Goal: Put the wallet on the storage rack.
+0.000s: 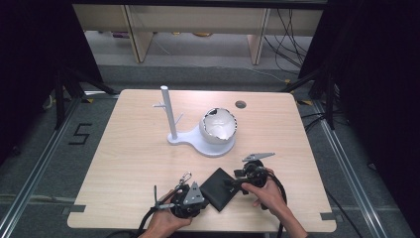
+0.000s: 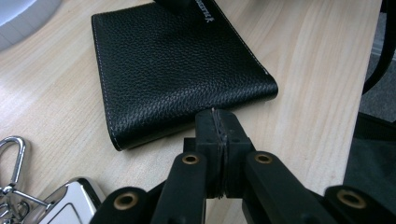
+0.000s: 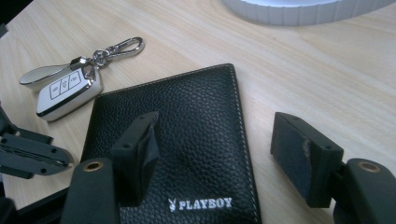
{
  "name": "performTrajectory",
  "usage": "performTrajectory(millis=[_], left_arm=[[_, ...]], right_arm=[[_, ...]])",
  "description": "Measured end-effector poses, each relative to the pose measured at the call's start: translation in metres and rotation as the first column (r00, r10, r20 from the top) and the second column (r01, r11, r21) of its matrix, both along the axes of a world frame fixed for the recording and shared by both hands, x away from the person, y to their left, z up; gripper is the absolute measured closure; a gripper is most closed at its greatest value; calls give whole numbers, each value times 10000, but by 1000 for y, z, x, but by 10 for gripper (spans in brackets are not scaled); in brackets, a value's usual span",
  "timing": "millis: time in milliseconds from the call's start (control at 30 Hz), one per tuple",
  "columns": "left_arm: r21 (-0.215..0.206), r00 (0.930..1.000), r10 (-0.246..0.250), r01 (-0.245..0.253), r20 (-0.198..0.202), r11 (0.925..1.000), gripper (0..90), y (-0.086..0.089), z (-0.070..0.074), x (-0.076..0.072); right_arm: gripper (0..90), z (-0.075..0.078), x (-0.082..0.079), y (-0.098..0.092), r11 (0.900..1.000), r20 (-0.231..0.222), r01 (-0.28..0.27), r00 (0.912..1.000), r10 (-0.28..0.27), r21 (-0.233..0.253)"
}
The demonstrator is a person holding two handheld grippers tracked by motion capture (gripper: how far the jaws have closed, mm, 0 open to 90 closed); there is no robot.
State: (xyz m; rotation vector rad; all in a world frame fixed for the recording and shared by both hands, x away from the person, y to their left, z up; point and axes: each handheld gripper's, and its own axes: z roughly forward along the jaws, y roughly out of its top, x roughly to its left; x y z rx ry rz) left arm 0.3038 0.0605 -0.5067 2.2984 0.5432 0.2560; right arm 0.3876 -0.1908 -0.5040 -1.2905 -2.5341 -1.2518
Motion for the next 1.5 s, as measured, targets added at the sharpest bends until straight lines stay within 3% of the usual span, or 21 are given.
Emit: performTrajectory(millis=[33,67,200,367,400,433,467,600,667,933,967,1133,1200,1233,1267,1300,1333,1367,1433,1500], left_arm=[[33,9999,60,-60,101,10000,883,-1,-1,0],[57,10000,-15,14,43,10000,883,-1,-1,1],[166,10000,4,-5,86,9999,882,-2,-2,3],[249,9999,53,-56,114,9997,882,-4,-3,3],[249,10000,21,-23,83,9997,881,-4,-3,3],[211,10000,18,-19,67,9998,882,-4,-4,4],[235,10000,31,-33,72,9997,883,-4,-4,3],[265,9999,51,-54,133,9996,884,-5,-4,3],[292,9999,45,-50,155,9996,884,-6,-4,3],[328,9998,-3,-3,198,9995,885,-7,-3,3],[356,9998,2,-10,217,9994,885,-7,-3,2],[339,9998,-21,14,205,9994,885,-7,-3,2],[554,9994,-39,20,330,9985,885,-6,-2,2],[431,9996,8,-20,273,9991,885,-7,-3,2],[466,9996,-54,42,261,9989,885,-7,-3,2],[416,9996,-8,-4,271,9991,884,-7,-3,2],[416,9996,-8,-4,271,9991,884,-7,-3,2],[470,9995,-6,-9,315,9989,884,-7,-3,2],[456,9994,-56,40,346,9990,883,-7,-3,1],[466,9994,-70,54,344,9989,881,-7,-3,1]], right_arm=[[346,0,0,2,10000,-221,0,9998,2,88],[346,-2,2,2,10000,-33,-60,10000,60,-70],[353,-3,4,5,9998,-134,38,9999,-41,-181],[369,-4,7,6,10000,-253,90,9996,-90,18],[379,-4,7,7,9999,-337,42,9994,-38,122],[377,-4,5,9,9982,-921,105,9957,-51,583],[379,-5,6,8,9987,-615,-20,9981,51,502],[398,-4,6,7,9988,-745,259,9970,-227,425],[400,-6,7,4,9953,-1105,442,9933,-345,863],[455,-6,9,-3,9898,-1567,681,9865,-481,1249],[472,-5,8,-5,9831,-2001,800,9787,-461,1648],[522,-5,11,-8,9787,-1912,724,9809,-350,1922],[561,-5,10,-9,9811,-1843,656,9824,-315,1819],[579,-4,10,-8,9790,-1981,870,9789,-497,1845],[618,-5,11,-10,9756,-1889,563,9819,-155,2122],[657,-2,9,-10,9758,-2466,855,9685,-340,2011],[657,-2,9,-10,9758,-2466,855,9685,-340,2011],[667,-2,8,-9,9687,-2680,722,9634,-61,2374],[680,4,3,0,9755,-2556,390,9666,181,2163],[699,7,2,-1,9730,-2564,205,9657,402,2297]])
